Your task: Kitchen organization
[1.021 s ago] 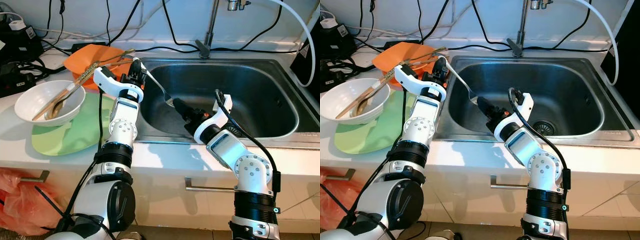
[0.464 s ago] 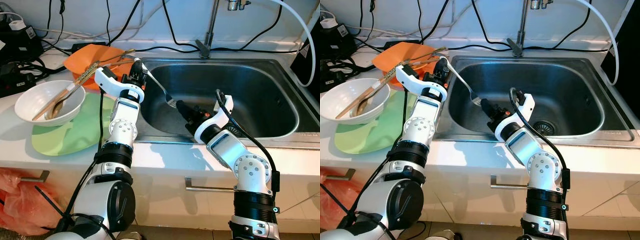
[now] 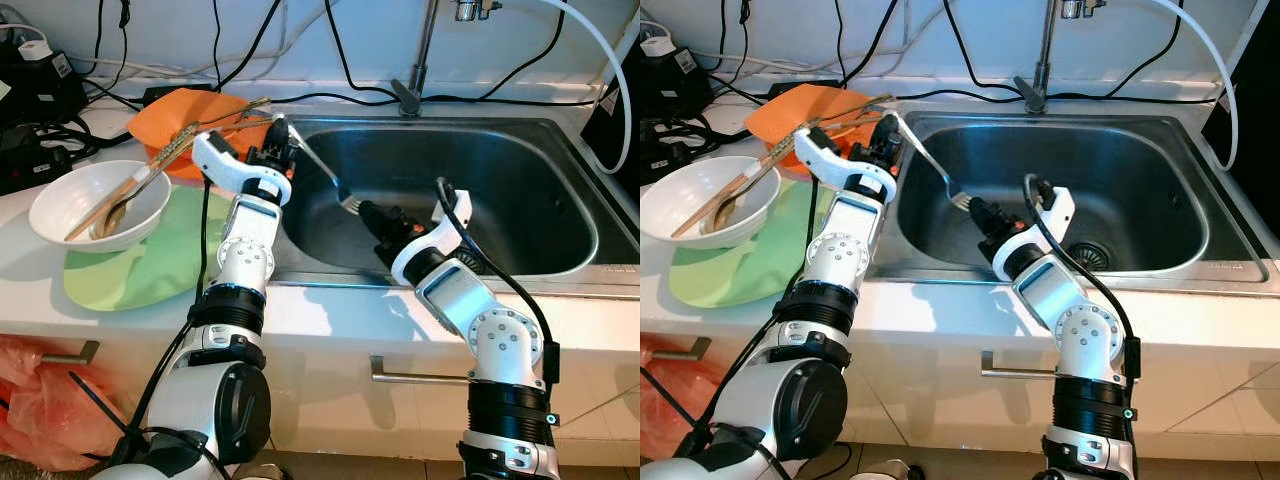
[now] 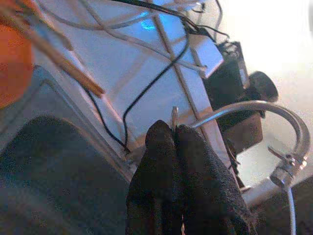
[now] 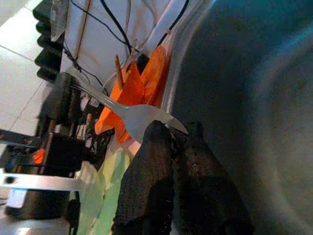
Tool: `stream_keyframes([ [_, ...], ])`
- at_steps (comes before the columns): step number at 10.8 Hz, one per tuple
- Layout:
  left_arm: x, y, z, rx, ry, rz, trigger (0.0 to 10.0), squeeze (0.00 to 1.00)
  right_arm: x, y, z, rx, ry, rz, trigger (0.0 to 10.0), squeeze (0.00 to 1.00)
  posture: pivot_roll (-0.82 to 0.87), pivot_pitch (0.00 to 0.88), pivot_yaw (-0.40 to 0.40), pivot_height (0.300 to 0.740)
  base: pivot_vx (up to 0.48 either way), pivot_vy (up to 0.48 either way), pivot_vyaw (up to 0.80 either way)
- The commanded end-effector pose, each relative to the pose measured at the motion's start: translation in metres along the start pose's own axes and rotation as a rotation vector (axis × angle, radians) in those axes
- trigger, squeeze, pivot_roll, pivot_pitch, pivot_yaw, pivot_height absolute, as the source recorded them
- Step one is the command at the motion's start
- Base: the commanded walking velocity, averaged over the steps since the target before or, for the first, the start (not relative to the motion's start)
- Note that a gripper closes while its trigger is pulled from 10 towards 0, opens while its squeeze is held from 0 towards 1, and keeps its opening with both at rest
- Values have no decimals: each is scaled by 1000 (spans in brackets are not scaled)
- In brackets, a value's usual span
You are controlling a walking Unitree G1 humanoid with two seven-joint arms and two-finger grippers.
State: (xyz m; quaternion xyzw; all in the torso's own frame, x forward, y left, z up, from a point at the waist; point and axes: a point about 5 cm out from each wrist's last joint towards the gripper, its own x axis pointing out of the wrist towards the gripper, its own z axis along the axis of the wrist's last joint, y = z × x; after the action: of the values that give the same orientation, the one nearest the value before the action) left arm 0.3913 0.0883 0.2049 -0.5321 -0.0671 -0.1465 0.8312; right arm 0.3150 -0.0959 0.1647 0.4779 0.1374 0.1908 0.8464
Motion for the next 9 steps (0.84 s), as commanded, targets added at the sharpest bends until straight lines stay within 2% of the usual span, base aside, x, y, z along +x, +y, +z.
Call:
stream_keyframes([
  [1,-4,-23,-49,-73,120,-68,10000,0,4,4,-4,2,25,3,0,0,44,15,63,740,0,0,0],
  [2,-6,-28,-55,-37,160,-110,10000,0,4,3,-4,2,21,-3,0,0,43,16,61,740,0,0,0],
  [3,-8,-32,-59,-17,188,-137,10000,694,5,3,-3,3,15,-8,0,0,44,15,59,740,0,0,0],
  [4,-10,-33,-60,-1,201,-151,10000,1000,5,2,-3,5,7,-17,0,0,45,15,58,740,0,0,0],
  [7,-13,-32,-63,10,230,-152,10000,1000,6,-2,1,10,-23,-48,0,0,46,10,58,740,0,0,0],
  [9,-16,-37,-66,92,270,-202,10000,1000,5,-9,13,2,-111,-122,0,0,47,8,56,740,0,0,0],
])
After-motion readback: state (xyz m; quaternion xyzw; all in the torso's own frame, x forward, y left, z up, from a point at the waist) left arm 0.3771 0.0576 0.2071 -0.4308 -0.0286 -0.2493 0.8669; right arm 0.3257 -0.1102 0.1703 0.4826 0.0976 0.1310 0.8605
